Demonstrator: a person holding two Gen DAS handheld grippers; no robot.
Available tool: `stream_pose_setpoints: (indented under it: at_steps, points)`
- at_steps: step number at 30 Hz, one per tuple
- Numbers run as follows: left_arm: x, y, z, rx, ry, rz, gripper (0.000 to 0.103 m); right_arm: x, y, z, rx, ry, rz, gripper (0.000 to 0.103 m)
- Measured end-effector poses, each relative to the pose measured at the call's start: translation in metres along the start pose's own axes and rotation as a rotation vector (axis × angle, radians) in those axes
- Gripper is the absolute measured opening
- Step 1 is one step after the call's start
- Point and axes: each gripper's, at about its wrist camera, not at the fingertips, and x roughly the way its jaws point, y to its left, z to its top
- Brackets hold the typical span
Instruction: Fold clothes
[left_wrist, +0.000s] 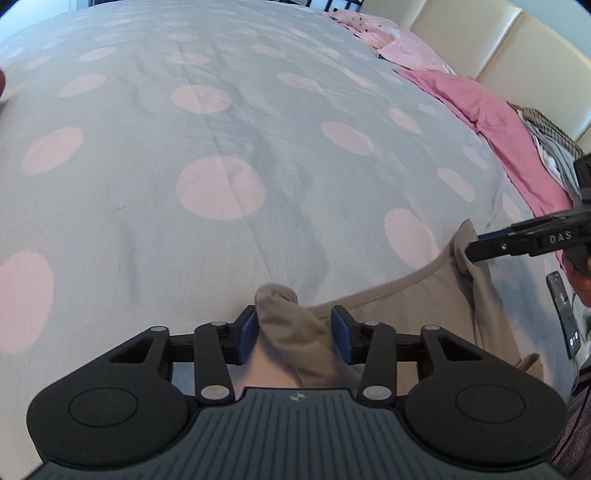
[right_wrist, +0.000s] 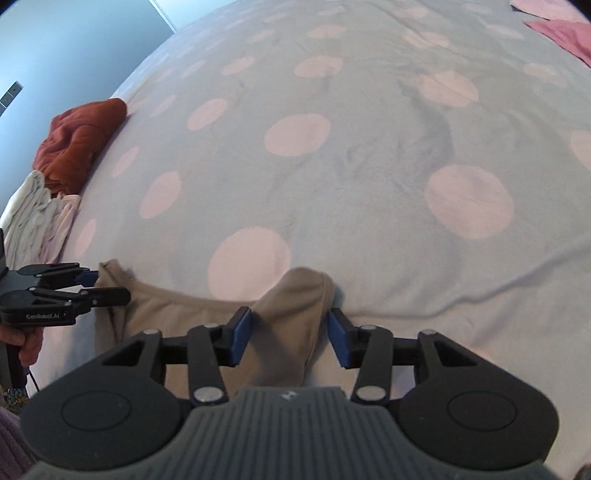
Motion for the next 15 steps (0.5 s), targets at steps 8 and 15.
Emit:
stream_pose_setpoints:
  at_steps: [8,15]
  points:
    - [-0.004,-0.011,0.004,0.088,-0.017,0.027,0.002,0.015,0.007,0.003,-0.074,0.026,-0.018,0.006]
    - [-0.062,-0.022,0.003,0.067,-0.121,-0.014,0.002,-0.043,0.025,-0.003,-0.148,-0.080,0.054,0.006]
